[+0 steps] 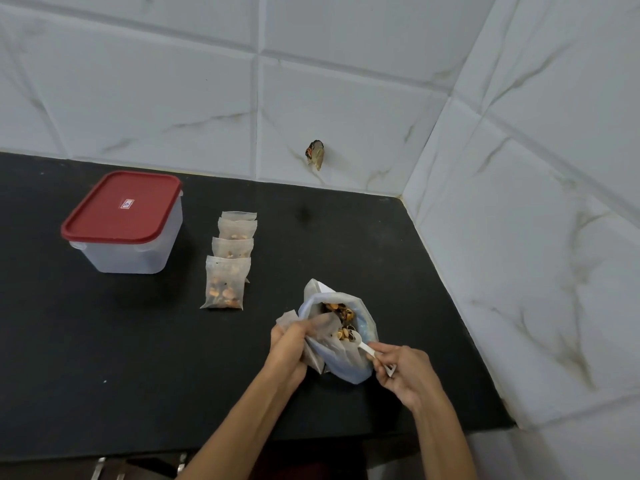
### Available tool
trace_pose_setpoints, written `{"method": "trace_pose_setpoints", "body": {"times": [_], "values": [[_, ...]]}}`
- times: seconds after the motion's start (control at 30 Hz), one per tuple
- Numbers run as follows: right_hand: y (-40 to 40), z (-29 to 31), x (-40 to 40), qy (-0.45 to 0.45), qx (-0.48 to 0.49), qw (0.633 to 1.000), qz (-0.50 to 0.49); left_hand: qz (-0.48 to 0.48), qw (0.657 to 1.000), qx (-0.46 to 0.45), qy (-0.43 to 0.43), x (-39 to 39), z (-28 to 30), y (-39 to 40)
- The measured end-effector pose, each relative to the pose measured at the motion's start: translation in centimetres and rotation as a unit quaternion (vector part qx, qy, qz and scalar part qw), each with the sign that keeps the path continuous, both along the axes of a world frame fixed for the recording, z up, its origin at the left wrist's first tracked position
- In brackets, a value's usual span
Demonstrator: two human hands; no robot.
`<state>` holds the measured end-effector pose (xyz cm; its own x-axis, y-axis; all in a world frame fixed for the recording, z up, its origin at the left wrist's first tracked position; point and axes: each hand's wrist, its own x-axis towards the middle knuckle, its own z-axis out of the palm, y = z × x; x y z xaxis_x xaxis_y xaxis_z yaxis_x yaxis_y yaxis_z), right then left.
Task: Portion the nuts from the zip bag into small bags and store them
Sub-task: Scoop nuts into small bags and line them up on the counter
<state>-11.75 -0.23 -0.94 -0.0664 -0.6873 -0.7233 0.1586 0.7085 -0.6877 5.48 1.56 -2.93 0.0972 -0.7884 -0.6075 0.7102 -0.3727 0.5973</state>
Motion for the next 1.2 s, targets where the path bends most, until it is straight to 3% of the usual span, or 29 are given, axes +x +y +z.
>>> {"method": "trace_pose_setpoints", "body": {"times": [0.2,0.43,0.67,0.73,0.87,0.93,1.2], "values": [[0.3,-0.3,-0.2,-0.075,0.021,0.996,-0.041,0.011,1.000,-0.007,-0.019,-0.1,-0.8,0.2],[0.2,-0.5,0.2,-0.091,0.020,0.993,-0.066,-0.002,0.994,-0.035,-0.108,-0.9,-1.3,0.5],[0.5,0.2,0.1,-0.120,0.031,0.988,-0.087,0.010,0.984,0.017,-0.177,-0.3,-0.7,0.9],[0.6,0.4,0.1,-0.116,0.020,0.989,-0.091,0.003,0.963,0.008,-0.269,-0.1,-0.1,1.3],[0.7,1.3,0.3,-0.093,-0.015,0.992,-0.089,0.025,0.856,-0.072,-0.511,-0.1,1.6,1.8],[1.0,2.1,0.5,-0.089,-0.037,0.992,-0.085,0.032,0.828,-0.105,-0.550,-0.2,2.4,1.9],[2.7,7.1,2.0,-0.088,-0.148,0.983,-0.060,-0.027,0.801,-0.167,-0.574,-0.8,5.3,1.2]]}}
